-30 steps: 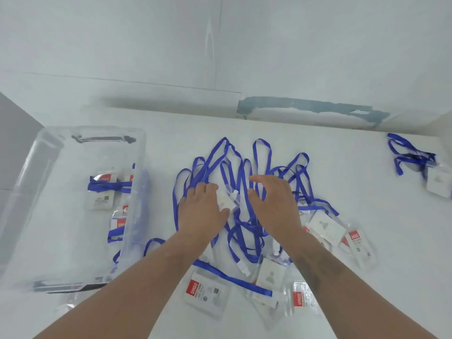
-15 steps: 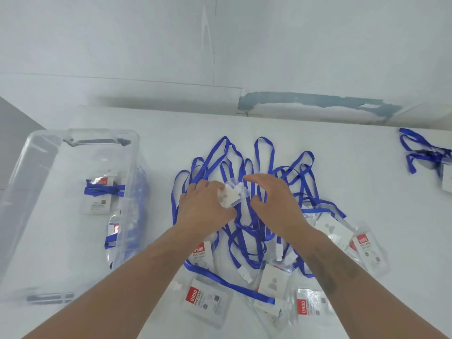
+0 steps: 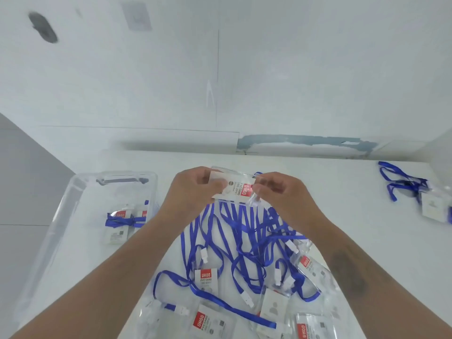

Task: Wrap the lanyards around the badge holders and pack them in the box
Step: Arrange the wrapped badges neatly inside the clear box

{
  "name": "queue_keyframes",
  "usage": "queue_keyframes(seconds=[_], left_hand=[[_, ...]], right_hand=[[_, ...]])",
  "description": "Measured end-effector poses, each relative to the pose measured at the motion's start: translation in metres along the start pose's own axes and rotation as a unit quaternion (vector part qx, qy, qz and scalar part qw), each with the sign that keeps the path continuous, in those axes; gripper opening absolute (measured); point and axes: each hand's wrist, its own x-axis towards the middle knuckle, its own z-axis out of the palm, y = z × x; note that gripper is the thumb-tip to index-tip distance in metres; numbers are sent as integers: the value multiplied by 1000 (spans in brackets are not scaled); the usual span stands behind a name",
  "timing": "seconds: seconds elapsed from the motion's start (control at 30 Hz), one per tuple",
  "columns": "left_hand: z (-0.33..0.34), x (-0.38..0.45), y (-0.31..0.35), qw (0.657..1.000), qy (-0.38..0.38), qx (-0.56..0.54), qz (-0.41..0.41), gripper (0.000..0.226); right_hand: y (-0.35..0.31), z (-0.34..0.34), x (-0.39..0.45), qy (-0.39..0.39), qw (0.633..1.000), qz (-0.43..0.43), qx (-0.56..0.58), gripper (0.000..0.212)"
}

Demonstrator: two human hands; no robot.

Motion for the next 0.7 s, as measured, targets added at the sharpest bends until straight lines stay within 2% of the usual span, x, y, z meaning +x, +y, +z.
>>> queue_keyframes(seconds=[0.13, 0.2, 0.3, 0.47, 0.7], left_hand=[[-11, -7, 10, 995, -12, -94, -10, 13], [-16, -9, 13, 992, -12, -127, -11, 15], [-25, -11, 16, 987, -14, -162, -13, 17], [-30, -13, 16, 972, -41, -226, -38, 18], [-33, -13, 15, 961, -50, -266, -55, 18]], right_hand=[[-16, -5, -8, -5, 990, 20, 140, 15], [-16, -6, -11, -19, 990, 30, 138, 18], [-10, -7, -18, 4, 993, 40, 109, 11], [0, -1, -26, 39, 987, 58, 146, 24], [1, 2, -25, 72, 980, 59, 178, 22]])
